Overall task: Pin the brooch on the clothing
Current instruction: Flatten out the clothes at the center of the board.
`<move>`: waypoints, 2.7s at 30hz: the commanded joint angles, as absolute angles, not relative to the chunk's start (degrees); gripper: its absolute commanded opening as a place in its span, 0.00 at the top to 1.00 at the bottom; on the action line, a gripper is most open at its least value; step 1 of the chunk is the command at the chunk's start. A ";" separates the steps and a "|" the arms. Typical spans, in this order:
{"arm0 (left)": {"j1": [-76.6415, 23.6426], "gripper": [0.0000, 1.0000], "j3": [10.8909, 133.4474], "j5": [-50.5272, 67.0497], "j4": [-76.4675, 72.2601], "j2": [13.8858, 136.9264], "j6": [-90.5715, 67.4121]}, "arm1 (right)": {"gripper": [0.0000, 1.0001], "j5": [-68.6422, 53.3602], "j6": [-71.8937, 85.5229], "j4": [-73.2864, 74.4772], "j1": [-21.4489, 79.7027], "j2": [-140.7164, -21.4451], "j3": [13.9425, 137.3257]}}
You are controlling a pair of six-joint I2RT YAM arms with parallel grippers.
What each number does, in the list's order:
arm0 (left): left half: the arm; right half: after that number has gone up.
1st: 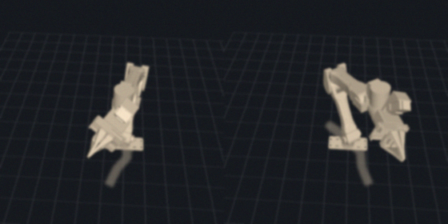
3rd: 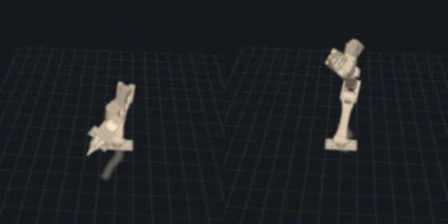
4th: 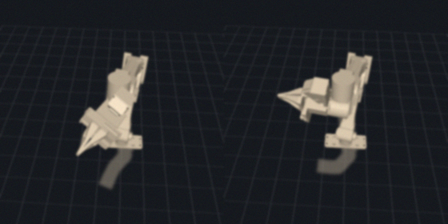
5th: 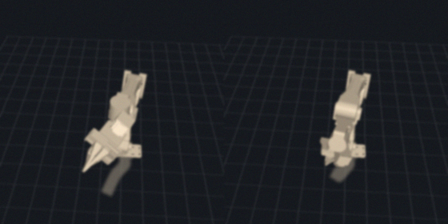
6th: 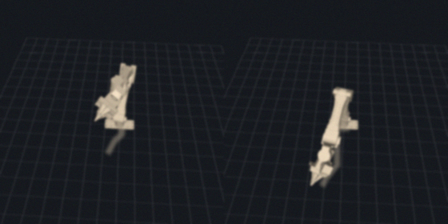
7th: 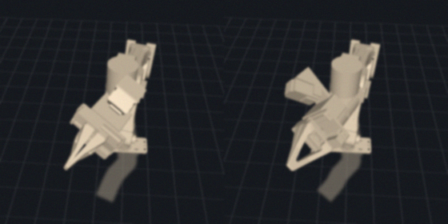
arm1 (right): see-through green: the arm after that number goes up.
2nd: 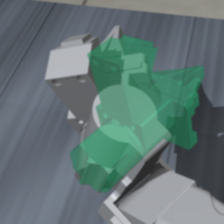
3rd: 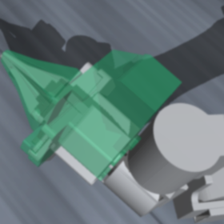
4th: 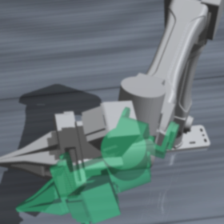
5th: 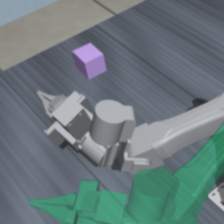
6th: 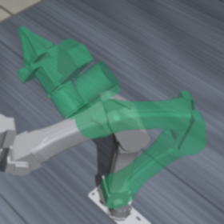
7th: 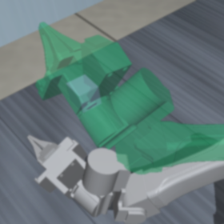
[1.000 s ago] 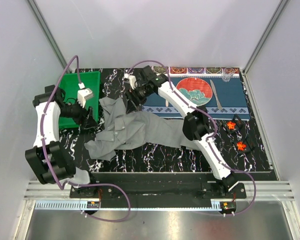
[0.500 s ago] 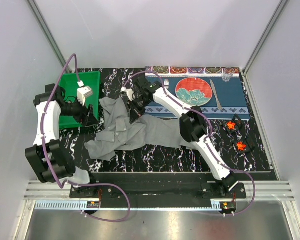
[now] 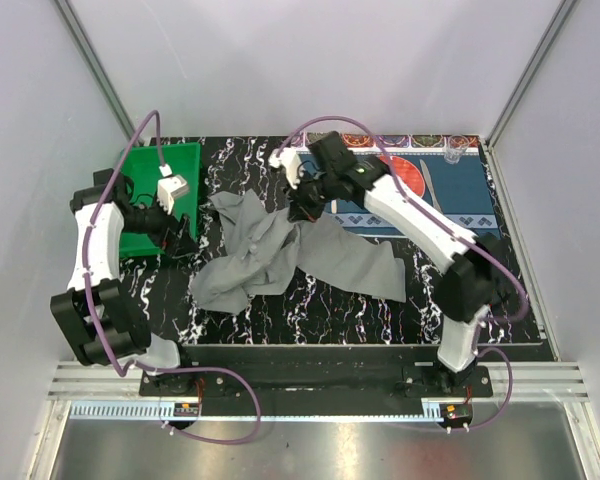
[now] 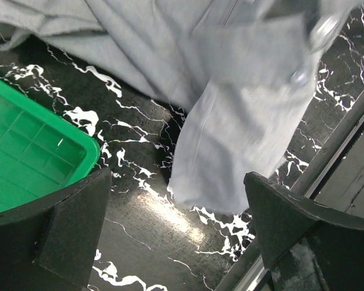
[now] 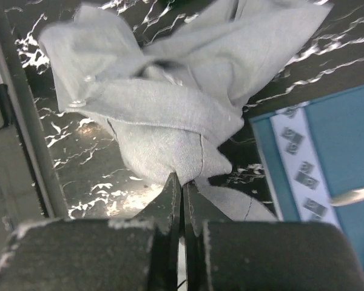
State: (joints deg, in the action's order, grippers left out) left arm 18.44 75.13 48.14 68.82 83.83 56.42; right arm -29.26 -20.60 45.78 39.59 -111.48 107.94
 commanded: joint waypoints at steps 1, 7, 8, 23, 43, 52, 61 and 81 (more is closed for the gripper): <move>16.35 0.05 71.47 47.55 67.33 83.59 61.77 | 1.00 -18.39 -27.67 33.76 39.38 -100.40 95.31; 10.39 0.03 67.77 42.73 63.91 86.48 62.23 | 1.00 -16.18 -29.71 31.47 39.38 -96.77 89.57; 9.50 0.02 67.59 42.11 62.85 87.35 61.36 | 1.00 -16.08 -29.71 31.38 39.38 -96.59 89.30; 0.26 0.13 72.07 35.59 62.04 102.21 62.39 | 1.00 -12.13 -26.72 29.71 39.29 -92.55 82.44; 8.08 1.00 96.33 52.03 67.35 83.34 45.73 | 1.00 5.35 -22.94 28.48 36.91 -91.76 105.89; 8.26 1.00 93.42 40.00 35.52 57.41 16.27 | 1.00 6.16 -26.28 27.85 37.53 -88.86 124.61; 8.26 1.00 102.10 31.47 28.66 43.86 11.87 | 1.00 -0.27 -28.99 41.21 51.90 -89.03 152.27; 7.21 1.00 86.31 20.31 24.27 64.84 20.65 | 1.00 17.06 -32.08 31.73 36.49 -102.03 126.05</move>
State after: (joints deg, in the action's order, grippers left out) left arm 7.99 88.55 25.91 27.27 56.71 17.65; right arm 17.98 -35.38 32.62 43.88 -98.78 130.26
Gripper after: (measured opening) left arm 0.005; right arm 0.014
